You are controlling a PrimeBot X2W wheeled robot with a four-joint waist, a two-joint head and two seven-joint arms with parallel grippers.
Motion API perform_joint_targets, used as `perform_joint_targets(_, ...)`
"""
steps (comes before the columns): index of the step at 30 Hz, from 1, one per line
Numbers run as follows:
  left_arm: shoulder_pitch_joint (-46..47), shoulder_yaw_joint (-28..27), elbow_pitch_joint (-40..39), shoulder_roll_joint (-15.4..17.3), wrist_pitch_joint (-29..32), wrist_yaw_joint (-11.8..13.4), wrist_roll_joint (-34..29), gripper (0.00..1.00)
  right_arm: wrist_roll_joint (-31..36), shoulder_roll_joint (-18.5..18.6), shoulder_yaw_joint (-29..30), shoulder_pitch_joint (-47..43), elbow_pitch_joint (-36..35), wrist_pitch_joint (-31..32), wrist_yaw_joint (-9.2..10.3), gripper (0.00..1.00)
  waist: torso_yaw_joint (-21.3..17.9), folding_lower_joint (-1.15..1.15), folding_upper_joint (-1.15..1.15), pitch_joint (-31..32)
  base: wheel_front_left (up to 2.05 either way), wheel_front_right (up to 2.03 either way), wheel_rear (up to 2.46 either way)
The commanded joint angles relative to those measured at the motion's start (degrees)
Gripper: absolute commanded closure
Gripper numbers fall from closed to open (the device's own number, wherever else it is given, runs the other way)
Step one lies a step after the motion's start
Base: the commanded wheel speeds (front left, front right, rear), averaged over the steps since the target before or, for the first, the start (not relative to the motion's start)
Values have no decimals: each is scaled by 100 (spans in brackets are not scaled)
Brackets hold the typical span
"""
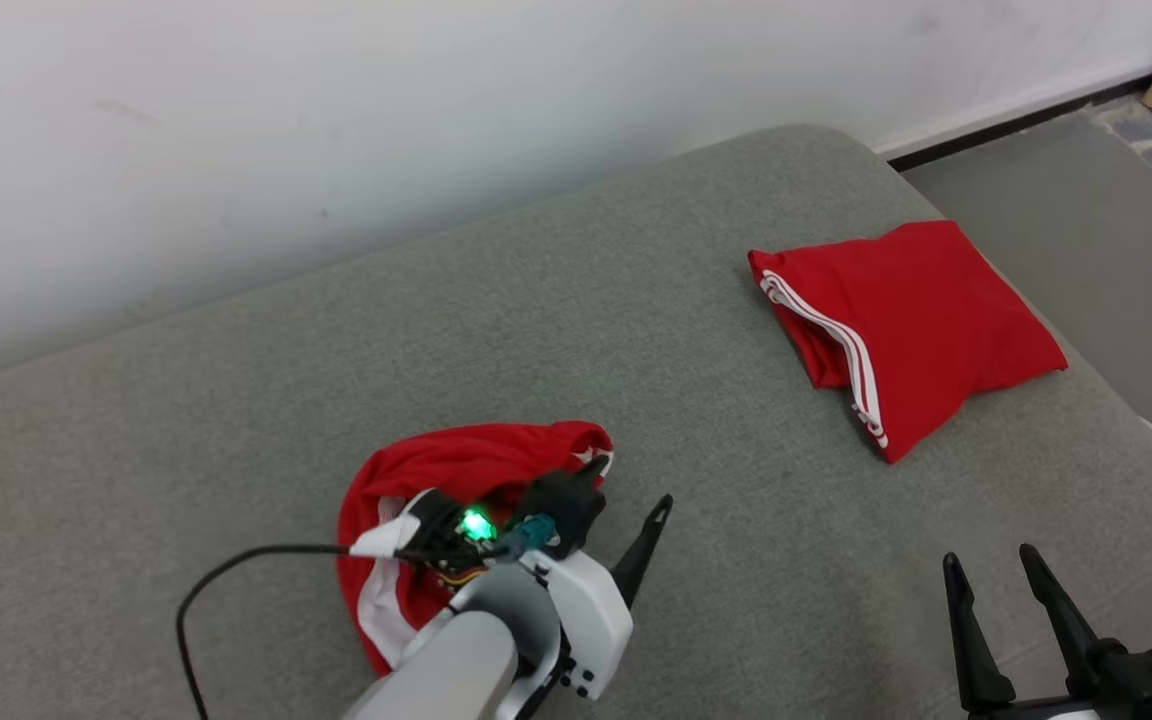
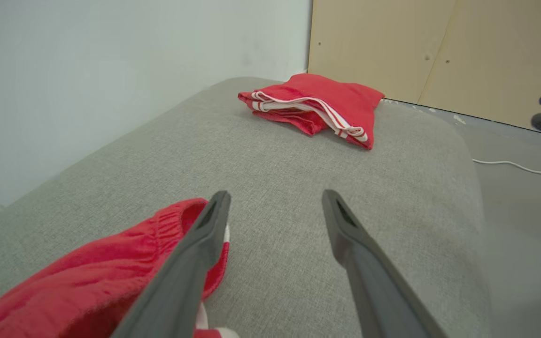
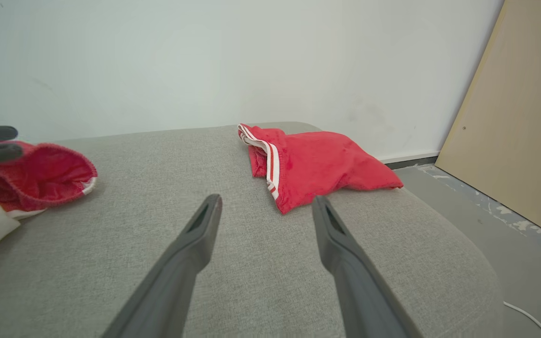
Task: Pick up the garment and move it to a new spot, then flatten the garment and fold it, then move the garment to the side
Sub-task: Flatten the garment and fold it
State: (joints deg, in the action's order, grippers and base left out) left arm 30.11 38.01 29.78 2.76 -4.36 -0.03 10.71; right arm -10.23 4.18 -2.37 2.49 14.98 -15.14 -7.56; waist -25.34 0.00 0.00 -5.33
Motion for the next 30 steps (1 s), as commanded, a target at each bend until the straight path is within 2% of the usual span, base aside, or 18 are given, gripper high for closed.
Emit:
perform_joint_targets(1, 148, 3, 112, 27, 130, 51, 19, 0, -46, 0, 11, 96, -29, 4, 16, 0, -197, 0, 0, -218, 0, 0, 0)
perform_joint_targets(11, 839, 7, 1093, 79, 903, 190, -6, 0, -138, -91, -11, 244, -101, 4, 16, 0, -282, 0, 0, -581, 0, 0, 0)
perform_joint_targets(19, 1298, -28, 1731, 124, 1131, 244, 9, 0, -247, -109, -174, 382, -100, 4, 16, 0, -313, 0, 0, -755, 0, 0, 0)
perform_joint_targets(20, 1324, -33, 1802, 122, 1139, 230, 28, 25, -249, -109, -182, 390, -98, 4, 16, 0, -321, 0, 0, -770, 0, 0, 0)
perform_joint_targets(21, 1346, -34, 1878, 120, 1151, 213, 60, 57, -259, -112, -183, 392, -93, 4, 16, 0, -329, 0, 0, -786, 0, 0, 0)
perform_joint_targets(23, 1399, -13, 2017, 115, 1182, 167, 76, 100, -270, -116, -184, 394, -72, 4, 16, 0, -347, 0, 0, -812, 0, 0, 0)
perform_joint_targets(30, 1612, -114, 2074, 66, 818, 87, 322, 100, -279, -123, -124, 319, -26, 4, 16, 0, -342, 0, 0, -784, 0, 0, 0)
